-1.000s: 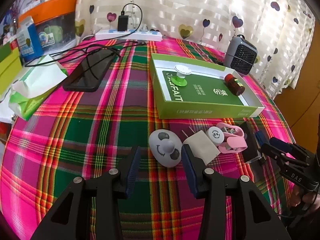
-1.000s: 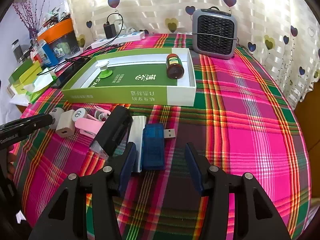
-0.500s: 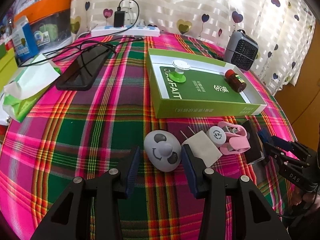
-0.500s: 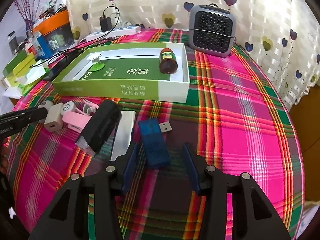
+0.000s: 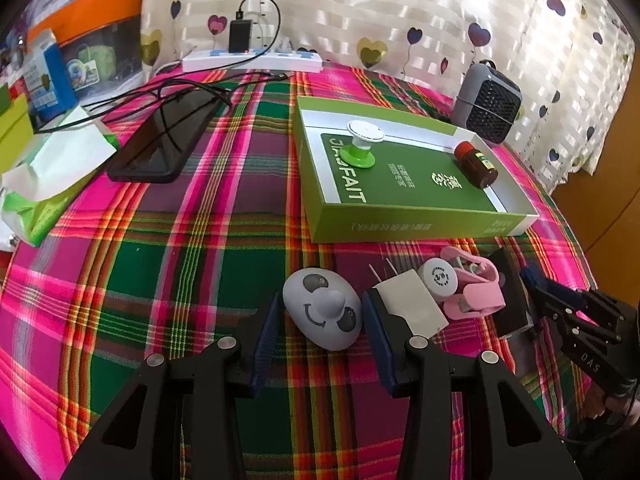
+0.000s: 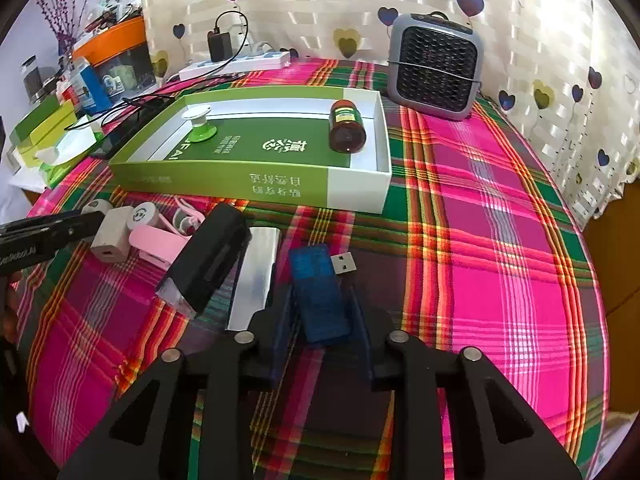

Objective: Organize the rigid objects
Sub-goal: 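Close the right tool on the blue USB drive while the left tool grasps the white egg-shaped object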

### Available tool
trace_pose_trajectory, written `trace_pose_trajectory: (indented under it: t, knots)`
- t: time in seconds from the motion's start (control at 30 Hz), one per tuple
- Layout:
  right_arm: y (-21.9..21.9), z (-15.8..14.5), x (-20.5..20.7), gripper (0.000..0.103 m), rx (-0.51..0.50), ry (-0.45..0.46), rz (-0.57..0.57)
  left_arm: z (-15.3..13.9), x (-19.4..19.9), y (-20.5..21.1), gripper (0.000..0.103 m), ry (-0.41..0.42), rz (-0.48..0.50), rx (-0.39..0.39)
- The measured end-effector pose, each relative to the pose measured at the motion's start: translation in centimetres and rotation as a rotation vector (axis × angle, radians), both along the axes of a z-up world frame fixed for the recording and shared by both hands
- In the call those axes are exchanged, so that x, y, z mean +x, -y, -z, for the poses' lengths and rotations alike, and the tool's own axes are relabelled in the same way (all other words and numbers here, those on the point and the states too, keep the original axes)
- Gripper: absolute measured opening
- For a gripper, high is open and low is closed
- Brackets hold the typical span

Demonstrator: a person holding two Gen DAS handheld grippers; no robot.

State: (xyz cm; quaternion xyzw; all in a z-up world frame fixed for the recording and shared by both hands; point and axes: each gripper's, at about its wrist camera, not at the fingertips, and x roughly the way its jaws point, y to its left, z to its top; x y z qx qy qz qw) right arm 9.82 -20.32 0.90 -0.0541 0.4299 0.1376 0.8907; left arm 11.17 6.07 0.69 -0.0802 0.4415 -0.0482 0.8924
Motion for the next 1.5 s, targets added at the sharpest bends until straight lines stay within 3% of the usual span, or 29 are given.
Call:
trace_pose_trajectory:
  t: [0.8,0.97,1.5]
  knots:
    - [0.0,0.0,0.0,0.023,0.007,-0.001,-0.006,0.0,-0.2,-0.2,0.037,0.004,-0.013,-0.005]
    - [0.1,0.0,0.0,0.023,0.006,0.000,-0.005,-0.6,-0.4,-0.2,0.030,0.029,-0.005,0.004]
    - [0.1,-0.3,-0.3,0.023,0.006,0.012,0.001,-1.1,-0.7,-0.2,0.027,0.046,-0.006,-0.003]
